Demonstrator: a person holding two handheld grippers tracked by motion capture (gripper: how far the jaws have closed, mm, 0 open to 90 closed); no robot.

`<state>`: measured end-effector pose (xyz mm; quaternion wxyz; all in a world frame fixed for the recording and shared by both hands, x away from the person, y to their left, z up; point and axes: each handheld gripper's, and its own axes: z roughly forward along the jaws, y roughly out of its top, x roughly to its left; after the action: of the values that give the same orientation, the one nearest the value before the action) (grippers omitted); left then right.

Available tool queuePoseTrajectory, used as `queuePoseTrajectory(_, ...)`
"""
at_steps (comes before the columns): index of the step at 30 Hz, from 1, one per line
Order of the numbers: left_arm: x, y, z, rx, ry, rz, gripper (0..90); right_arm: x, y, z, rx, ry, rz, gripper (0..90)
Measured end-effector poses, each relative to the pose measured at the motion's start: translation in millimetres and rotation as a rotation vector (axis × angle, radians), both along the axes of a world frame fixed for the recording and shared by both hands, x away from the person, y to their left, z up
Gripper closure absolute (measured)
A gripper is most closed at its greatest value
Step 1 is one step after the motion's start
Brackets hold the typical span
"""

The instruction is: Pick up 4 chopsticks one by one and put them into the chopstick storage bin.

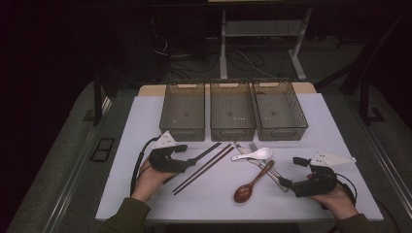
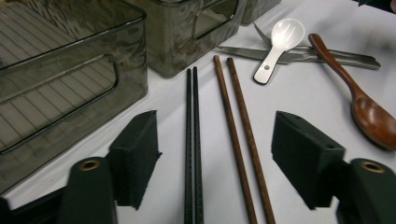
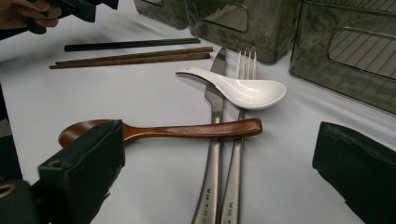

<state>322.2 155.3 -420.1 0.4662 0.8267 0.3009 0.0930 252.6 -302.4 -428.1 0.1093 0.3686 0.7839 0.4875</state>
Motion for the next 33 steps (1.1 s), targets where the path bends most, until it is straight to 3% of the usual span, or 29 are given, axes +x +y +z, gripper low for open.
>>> queuePoseTrajectory(9, 6.1, 1.0, -6.3, 0.045, 0.032, -0.005, 55.5, 0.0, -0.1, -0.3, -0.001, 0.001, 0.0, 2.1)
queuePoseTrajectory(15, 6.8, 2.6, -9.7, 0.111, 0.032, 0.01, 68.0, -0.2, 0.4, -0.7, -0.006, -0.004, 0.004, 2.1)
queuePoseTrajectory(21, 8.8, 3.8, -14.4, 0.13, 0.076, 0.006, 73.9, -0.5, 0.2, -0.4, -0.003, -0.003, 0.006, 2.1)
queuePoseTrajectory(33, 10.3, 2.7, -20.4, 0.187, 0.099, -0.008, 78.3, -1.1, -0.1, -0.2, -0.004, -0.004, 0.006, 2.1)
